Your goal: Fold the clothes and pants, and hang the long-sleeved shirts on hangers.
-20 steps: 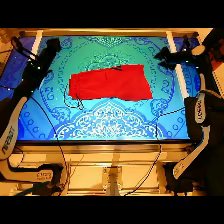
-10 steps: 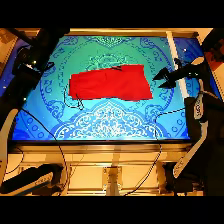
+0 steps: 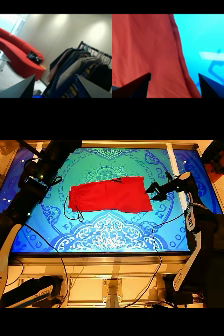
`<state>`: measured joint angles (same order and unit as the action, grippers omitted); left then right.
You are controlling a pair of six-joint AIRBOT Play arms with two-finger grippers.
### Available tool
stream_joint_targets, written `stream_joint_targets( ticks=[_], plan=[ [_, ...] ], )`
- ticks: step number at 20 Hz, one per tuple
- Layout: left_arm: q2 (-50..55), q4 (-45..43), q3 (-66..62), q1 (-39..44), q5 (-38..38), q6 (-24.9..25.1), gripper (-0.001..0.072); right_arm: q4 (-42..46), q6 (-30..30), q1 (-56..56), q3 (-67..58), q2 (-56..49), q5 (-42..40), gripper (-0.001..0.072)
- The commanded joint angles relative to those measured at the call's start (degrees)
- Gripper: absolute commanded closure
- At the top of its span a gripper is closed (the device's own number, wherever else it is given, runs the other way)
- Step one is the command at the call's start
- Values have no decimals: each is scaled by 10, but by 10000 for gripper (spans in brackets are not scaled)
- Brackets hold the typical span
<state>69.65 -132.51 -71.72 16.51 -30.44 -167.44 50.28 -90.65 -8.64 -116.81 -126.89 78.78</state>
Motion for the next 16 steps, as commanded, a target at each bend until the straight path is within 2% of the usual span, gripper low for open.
stream_joint_targets(
  ticks=[1, 7, 13, 14, 15, 16],
  plan=[
    [0, 0, 0, 2, 0, -57, 129, 61, -46, 24, 0, -3, -53, 25],
    [0, 0, 0, 2, 0, -57, 131, 30, -57, 49, 0, -3, -33, 27],
    [0, 0, 0, 2, -1, -57, 131, 36, -57, 98, 0, -4, -56, 33],
    [0, 0, 0, 2, -1, -57, 132, 40, -57, 101, 0, -4, -61, 64],
    [0, 0, 0, 2, -1, -57, 132, 42, -57, 102, 0, -4, -63, 201],
    [0, 0, 0, 2, -1, -57, 132, 42, -57, 102, 0, -4, -64, 273]
  ],
)
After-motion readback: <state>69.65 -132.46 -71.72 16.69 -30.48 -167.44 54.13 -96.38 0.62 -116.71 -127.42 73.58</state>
